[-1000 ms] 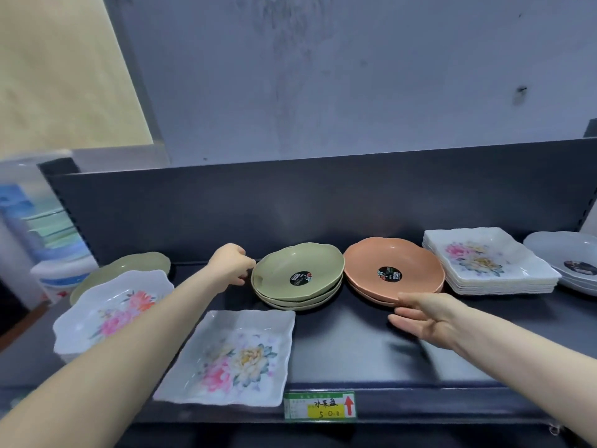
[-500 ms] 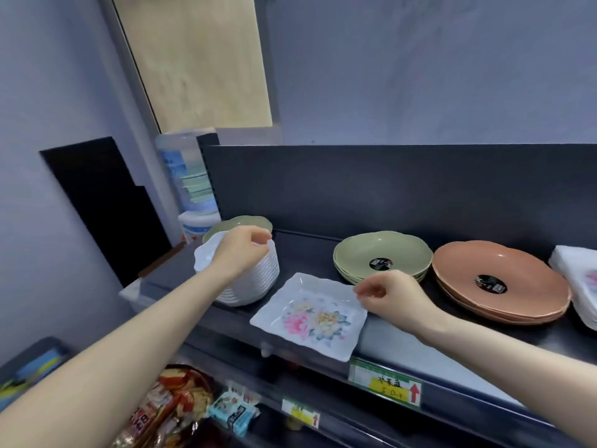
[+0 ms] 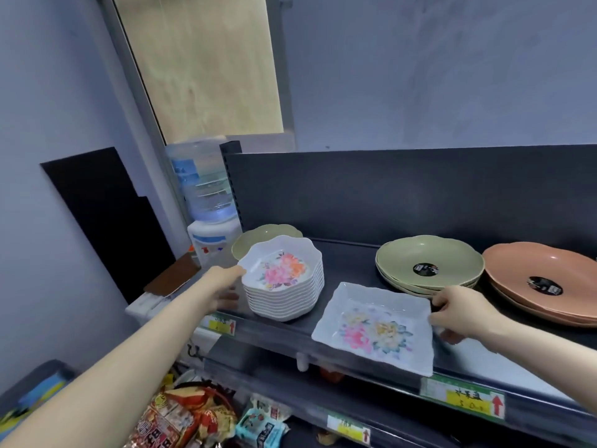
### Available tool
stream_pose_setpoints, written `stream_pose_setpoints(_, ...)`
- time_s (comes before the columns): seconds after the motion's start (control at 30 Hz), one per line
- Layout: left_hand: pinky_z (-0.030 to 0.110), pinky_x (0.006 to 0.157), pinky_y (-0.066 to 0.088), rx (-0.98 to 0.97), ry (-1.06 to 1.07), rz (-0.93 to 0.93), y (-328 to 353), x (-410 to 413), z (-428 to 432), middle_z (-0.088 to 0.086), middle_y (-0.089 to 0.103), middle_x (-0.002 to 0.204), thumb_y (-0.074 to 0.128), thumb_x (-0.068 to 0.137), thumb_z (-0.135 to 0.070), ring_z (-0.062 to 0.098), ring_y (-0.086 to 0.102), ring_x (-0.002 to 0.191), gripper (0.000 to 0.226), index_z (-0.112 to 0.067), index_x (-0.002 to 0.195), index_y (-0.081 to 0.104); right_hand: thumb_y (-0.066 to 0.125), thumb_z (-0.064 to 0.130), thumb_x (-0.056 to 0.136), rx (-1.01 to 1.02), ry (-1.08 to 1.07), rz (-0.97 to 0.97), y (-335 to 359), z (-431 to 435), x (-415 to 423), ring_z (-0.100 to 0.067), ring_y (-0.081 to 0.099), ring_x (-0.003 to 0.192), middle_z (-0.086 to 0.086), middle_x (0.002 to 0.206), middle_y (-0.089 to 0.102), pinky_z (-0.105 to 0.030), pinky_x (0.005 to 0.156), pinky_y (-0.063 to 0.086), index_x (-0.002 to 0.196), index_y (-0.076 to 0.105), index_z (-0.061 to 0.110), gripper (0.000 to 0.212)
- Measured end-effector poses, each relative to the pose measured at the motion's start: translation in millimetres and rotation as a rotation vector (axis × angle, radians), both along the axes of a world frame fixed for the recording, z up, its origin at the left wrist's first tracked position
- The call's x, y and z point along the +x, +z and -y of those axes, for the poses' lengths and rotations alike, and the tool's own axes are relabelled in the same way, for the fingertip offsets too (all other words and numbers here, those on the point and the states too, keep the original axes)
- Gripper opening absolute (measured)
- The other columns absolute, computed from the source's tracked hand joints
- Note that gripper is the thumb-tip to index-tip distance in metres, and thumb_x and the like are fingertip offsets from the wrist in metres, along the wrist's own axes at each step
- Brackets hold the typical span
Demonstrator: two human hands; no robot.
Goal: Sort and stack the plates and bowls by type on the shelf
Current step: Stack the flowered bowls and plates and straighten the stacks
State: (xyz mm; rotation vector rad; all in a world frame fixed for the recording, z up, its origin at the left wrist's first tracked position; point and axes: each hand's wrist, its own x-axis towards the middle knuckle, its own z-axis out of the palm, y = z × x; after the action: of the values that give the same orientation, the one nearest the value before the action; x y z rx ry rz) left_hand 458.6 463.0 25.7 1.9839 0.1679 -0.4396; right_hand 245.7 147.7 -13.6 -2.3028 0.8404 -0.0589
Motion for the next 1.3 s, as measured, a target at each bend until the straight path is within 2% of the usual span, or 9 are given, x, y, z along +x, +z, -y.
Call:
stream_pose_setpoints(0.17,0.052,0.069,0.055,-0.134,-0.152,-0.21,2.4,1.5,3.9,0.019,0.058,0.089,0.043,0.096,-0.008,0.033,0.059,0.077,0.013,-0.004,0.088,0.052,0.063,-0.011,0.073,0.237,-0.197,-0.001,0.0,-18.1,3.1,-0.024,0.056,0.037,-0.009,0.037,0.052,-0.028,0.046,0.05,0.049,0.051,0.002,0.03)
stream_pose_setpoints(0.4,0.06,0.05,0.054,-0.34,-0.156,-0.426,-8.6,24.6,0.5,0.025,0.047,0.129,0.05,0.093,-0.005,0.042,0.059,0.091,0.042,0.0,0.133,0.04,0.067,-0.017,0.072,0.296,-0.288,0.152,34.2,-30.2,-9.1,-0.021,0.046,0.037,-0.011,0.049,0.048,-0.022,0.036,0.046,0.062,0.059,-0.004,0.018)
stream_pose_setpoints(0.53,0.063,0.055,0.048,-0.449,-0.141,-0.435,-9.5,15.3,29.2,0.021,0.047,0.129,0.054,0.095,-0.01,0.04,0.052,0.119,0.042,-0.005,0.135,0.044,0.065,-0.02,0.074,0.262,-0.391,0.258,57.2,-21.9,-19.8,-0.019,0.047,0.035,-0.015,0.061,0.051,-0.019,0.032,0.045,0.076,0.063,-0.013,0.007)
stream_pose_setpoints(0.7,0.053,0.093,0.046,-0.605,-0.096,-0.386,-8.5,2.3,85.2,0.013,0.057,0.131,0.056,0.094,-0.013,0.032,0.054,0.12,0.038,-0.009,0.132,0.051,0.066,-0.016,0.074,0.223,-0.499,0.304,58.9,-13.2,-35.6,-0.03,0.058,0.057,-0.027,0.078,0.063,-0.029,0.046,0.055,0.085,0.067,-0.017,0.011)
stream_pose_setpoints(0.8,0.043,0.086,0.046,-0.696,-0.067,-0.317,-7.6,-2.9,113.5,0.012,0.063,0.1,0.053,0.092,0.001,0.025,0.061,0.088,0.037,-0.003,0.128,0.053,0.067,-0.013,0.075,0.194,-0.525,0.311,55.7,-13.3,-48.0,-0.029,0.059,0.056,-0.026,0.077,0.065,-0.029,0.049,0.055,0.083,0.069,-0.015,0.008)
stream_pose_setpoints(0.93,0.039,0.085,0.05,-0.799,-0.006,-0.269,-11.3,-5.2,140.9,0.013,0.06,0.115,0.055,0.088,0.006,0.024,0.061,0.087,0.018,-0.001,0.105,0.057,0.064,-0.012,0.078,0.201,-0.537,0.332,53.7,-11.1,-64.9,-0.017,0.056,0.041,-0.016,0.066,0.063,-0.017,0.036,0.046,0.078,0.071,-0.007,0.008)
stream_pose_setpoints(1.13,0.037,0.097,0.048,-0.73,0.044,-0.24,-26.2,-18.4,162.4,0.016,0.059,0.123,0.055,0.091,0.001,0.028,0.058,0.111,0.03,0.001,0.121,0.057,0.06,-0.012,0.079,0.227,-0.547,0.353,47.0,14.4,-95.2,-0.014,0.058,0.041,-0.013,0.065,0.065,-0.021,0.04,0.049,0.078,0.071,-0.005,0.014)
stream_pose_setpoints(1.23,0.033,0.075,0.054,-0.545,-0.377,-0.19,-14.7,-72.7,173.4,0.011,0.06,0.088,0.057,0.092,-0.008,0.022,0.06,0.08,0.006,-0.007,0.089,0.062,0.059,-0.012,0.079,0.251,-0.533,0.353,44.1,34.1,-109.4,-0.011,0.056,0.038,-0.01,0.061,0.063,-0.021,0.041,0.048,0.074,0.07,-0.004,0.015)
stream_pose_setpoints(1.3,0.028,0.065,0.058,-0.348,-0.758,-0.106,-2.1,-103.7,185.9,0.008,0.07,0.088,0.064,0.089,-0.02,0.019,0.066,0.075,0.014,-0.008,0.094,0.068,0.059,-0.012,0.079,0.277,-0.523,0.356,43.7,48.4,-120.0,-0.008,0.052,0.034,-0.005,0.053,0.058,-0.02,0.04,0.048,0.066,0.067,0.0,0.019)
